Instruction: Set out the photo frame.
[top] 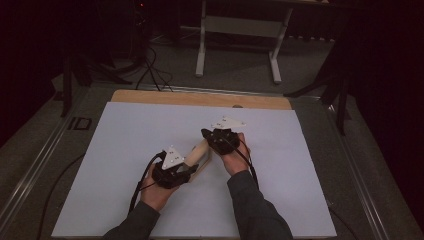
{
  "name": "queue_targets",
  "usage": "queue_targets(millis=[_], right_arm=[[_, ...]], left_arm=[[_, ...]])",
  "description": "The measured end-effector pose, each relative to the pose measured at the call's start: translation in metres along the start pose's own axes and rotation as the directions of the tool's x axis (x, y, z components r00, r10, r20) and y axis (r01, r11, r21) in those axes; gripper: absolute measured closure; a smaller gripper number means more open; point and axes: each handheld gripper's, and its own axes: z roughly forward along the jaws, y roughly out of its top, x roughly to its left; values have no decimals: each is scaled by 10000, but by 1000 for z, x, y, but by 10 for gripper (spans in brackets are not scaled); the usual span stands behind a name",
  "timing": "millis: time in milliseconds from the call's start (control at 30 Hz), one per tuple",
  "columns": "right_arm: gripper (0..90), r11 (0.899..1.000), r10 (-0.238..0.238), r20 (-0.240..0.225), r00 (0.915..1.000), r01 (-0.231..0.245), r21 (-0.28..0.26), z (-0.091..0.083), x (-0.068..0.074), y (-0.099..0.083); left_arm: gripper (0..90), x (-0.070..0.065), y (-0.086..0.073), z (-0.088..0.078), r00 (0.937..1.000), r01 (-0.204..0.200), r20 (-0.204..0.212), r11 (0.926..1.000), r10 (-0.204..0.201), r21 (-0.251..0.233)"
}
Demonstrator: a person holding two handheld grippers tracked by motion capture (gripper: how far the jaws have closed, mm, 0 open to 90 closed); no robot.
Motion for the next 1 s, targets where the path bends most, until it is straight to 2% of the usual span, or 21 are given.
queue_targets(millis=[567, 1000], right_arm=[[897, 10000, -52, 42, 10000, 52, -49, -7, -1, -4], [898, 9999, 87, 59, 9999, -88, 69, -17, -4, -8]], left_arm=[[594, 0, 0, 0, 9999, -20, -100, 10000, 20, 16], [563, 10, -1, -2, 9978, 476, -457, 9988, -472, 85]])
